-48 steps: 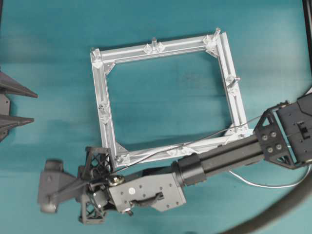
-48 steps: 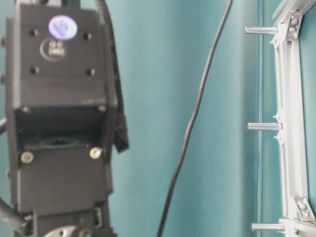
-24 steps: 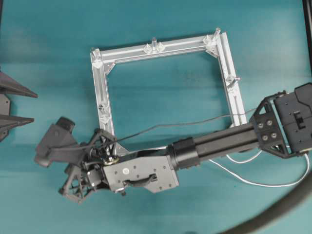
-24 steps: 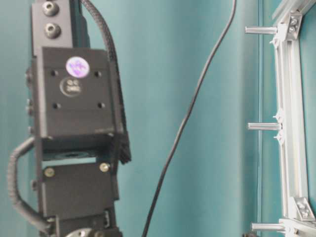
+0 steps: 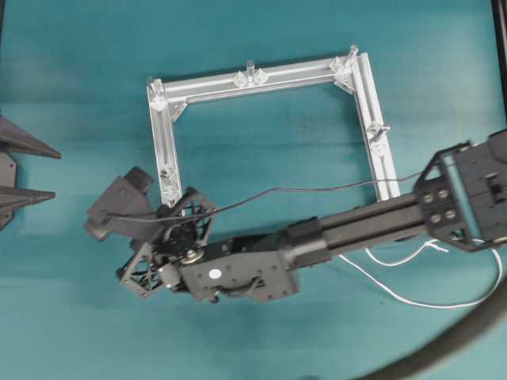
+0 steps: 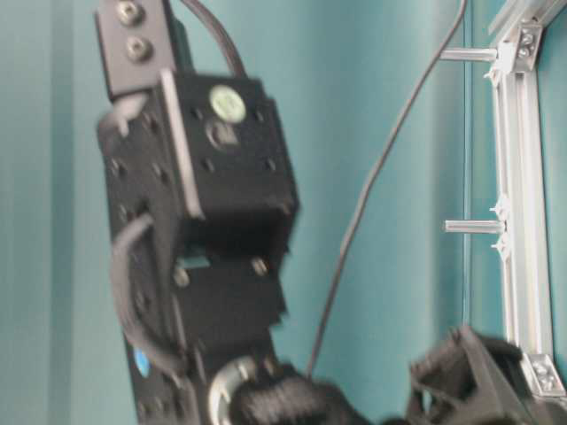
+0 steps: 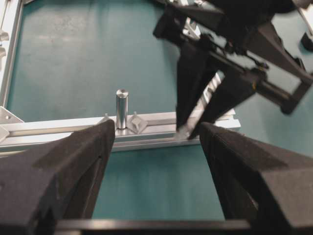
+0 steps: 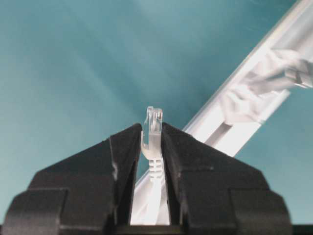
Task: Move the cable alternately left and right between 8 pins so it hooks onto each one.
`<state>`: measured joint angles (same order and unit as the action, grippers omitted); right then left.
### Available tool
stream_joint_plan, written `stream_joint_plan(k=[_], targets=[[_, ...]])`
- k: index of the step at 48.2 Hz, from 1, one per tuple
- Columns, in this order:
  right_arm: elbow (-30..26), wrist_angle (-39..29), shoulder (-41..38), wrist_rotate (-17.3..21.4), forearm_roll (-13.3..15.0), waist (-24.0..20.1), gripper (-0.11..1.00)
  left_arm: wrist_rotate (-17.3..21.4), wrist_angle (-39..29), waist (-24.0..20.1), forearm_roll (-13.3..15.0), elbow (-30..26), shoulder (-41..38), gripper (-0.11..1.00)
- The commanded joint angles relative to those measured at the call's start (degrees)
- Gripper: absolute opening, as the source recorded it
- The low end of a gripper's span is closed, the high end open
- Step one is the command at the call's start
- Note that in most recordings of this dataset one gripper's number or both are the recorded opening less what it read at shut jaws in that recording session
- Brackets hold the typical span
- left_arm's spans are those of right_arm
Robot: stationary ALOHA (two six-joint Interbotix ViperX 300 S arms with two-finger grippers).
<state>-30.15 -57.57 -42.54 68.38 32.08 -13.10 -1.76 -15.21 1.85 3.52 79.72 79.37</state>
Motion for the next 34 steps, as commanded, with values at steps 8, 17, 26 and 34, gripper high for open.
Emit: stream_joint_plan(k=[8, 17, 26, 34], targets=[[10.37, 3.69, 10.37, 8.35, 4.13, 0.7, 0.17, 0.09, 0.53, -0.18, -0.18, -1.58, -0.62, 0.73], [17.49, 6.06, 14.33, 10.9, 4.57, 1.85, 0.17, 0.09, 0.53, -0.18, -0.18, -1.58, -0.62, 0.73], [21.45, 6.86, 16.79, 10.28, 3.6, 3.87, 0.17, 0.09, 0.53, -0.18, -0.18, -1.58, -0.62, 0.73], [23.38, 10.46, 17.93, 4.57, -0.62, 7.29, 0.17, 0.09, 0.53, -0.18, -0.18, -1.58, -0.62, 0.73]])
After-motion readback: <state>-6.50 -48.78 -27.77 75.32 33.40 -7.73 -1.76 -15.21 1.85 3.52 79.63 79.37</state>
